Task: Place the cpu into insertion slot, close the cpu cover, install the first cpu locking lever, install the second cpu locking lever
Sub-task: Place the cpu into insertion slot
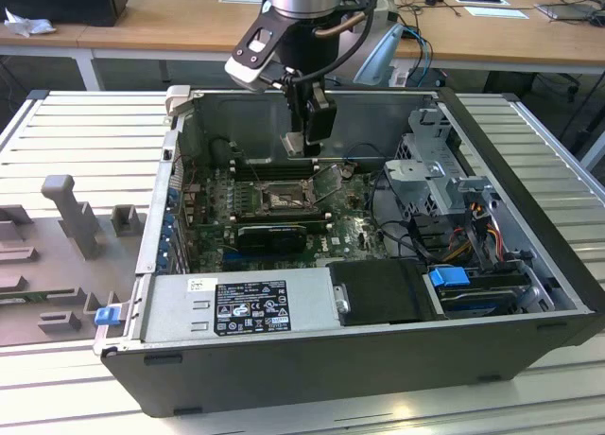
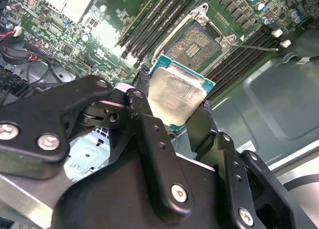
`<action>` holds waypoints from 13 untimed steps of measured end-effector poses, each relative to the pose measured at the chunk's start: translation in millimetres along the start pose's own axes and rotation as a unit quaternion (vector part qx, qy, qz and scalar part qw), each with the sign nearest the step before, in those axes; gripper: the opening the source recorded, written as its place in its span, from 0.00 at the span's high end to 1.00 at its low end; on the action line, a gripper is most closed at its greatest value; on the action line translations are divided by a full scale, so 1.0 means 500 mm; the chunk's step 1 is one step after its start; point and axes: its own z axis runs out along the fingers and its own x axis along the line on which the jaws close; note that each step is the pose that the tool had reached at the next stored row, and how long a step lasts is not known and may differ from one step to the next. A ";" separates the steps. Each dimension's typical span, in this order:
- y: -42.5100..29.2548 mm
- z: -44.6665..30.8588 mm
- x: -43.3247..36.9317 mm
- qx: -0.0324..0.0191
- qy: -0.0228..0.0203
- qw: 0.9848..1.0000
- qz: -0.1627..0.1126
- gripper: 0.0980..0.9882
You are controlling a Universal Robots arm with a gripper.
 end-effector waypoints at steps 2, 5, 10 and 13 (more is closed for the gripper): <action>0.000 0.001 0.000 0.000 0.000 1.000 0.001 0.50; 0.000 0.003 0.000 0.000 0.000 1.000 0.001 0.50; 0.000 0.005 0.000 0.000 0.000 1.000 0.002 0.50; -0.001 0.007 0.000 0.000 0.000 1.000 0.003 0.50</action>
